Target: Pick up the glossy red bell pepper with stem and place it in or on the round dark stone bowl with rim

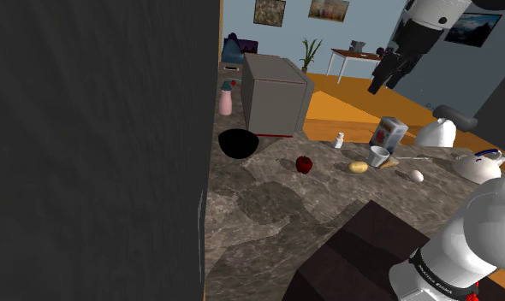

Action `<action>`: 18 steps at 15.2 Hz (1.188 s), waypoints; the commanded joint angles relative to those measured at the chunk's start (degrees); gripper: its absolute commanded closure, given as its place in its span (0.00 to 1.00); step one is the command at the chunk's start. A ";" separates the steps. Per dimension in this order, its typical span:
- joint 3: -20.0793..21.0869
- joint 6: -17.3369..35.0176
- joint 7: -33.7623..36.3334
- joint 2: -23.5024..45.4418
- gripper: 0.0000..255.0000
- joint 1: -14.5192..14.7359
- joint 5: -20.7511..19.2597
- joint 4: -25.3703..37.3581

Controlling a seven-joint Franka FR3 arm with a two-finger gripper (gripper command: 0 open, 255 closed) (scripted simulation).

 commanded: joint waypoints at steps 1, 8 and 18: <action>0.00 0.00 0.00 0.00 0.00 0.00 0.00 0.00; -3.17 13.46 -1.50 5.12 0.00 -0.79 -1.57 -8.61; -7.99 33.79 -4.02 19.89 0.00 -1.63 -2.95 -14.55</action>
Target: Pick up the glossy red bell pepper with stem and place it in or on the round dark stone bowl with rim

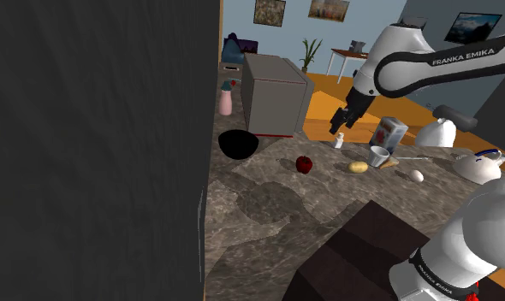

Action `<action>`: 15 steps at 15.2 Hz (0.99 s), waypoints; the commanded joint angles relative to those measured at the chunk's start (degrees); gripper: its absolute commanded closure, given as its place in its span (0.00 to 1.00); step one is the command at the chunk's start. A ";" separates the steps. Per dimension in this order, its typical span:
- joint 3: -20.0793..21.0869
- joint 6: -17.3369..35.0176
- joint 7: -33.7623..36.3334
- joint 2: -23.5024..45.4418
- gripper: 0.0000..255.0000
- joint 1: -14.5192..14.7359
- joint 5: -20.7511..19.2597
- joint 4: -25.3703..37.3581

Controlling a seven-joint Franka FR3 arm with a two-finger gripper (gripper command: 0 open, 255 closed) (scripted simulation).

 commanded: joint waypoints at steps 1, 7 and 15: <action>-0.99 4.26 -0.63 3.93 0.00 -0.01 0.01 -0.26; -3.88 15.91 -3.47 16.80 0.00 0.37 1.72 0.63; -5.17 28.45 -11.75 36.09 0.00 0.19 11.02 6.41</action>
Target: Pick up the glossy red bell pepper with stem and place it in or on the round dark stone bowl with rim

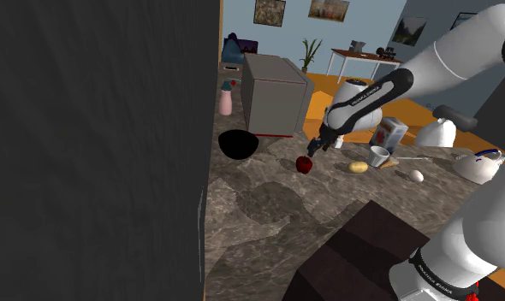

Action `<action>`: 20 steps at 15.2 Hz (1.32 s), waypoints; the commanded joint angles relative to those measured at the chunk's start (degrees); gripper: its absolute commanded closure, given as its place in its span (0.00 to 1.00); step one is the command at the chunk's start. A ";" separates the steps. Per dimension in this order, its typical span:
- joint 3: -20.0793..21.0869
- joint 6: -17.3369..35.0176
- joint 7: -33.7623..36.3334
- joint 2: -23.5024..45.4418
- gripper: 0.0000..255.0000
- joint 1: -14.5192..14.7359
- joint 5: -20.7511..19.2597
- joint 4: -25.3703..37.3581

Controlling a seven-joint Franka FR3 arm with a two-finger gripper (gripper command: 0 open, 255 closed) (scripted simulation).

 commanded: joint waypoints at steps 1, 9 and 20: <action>0.54 2.92 -2.77 5.17 0.00 -0.73 3.27 1.98; 4.35 8.53 -7.71 16.48 0.00 -4.50 9.20 7.23; 5.62 10.43 -8.60 19.52 0.00 -5.59 10.33 8.38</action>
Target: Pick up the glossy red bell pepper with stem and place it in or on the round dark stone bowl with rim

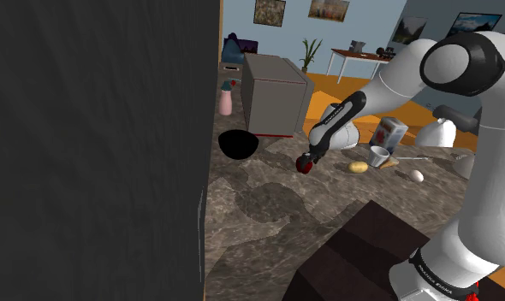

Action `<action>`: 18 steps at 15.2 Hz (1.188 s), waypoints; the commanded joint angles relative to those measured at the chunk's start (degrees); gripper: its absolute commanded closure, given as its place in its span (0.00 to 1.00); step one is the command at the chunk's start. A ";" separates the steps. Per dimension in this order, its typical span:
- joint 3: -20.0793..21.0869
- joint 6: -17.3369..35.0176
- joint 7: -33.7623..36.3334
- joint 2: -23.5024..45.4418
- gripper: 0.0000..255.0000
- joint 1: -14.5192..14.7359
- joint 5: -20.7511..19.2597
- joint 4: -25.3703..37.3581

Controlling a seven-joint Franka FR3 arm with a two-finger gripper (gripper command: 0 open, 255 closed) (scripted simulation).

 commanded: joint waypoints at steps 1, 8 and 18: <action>0.00 0.00 0.00 0.00 1.00 0.00 0.00 0.00; 0.00 0.00 0.00 0.03 1.00 0.00 0.00 0.03; -2.70 -5.08 2.01 -6.01 1.00 2.14 -2.69 -0.94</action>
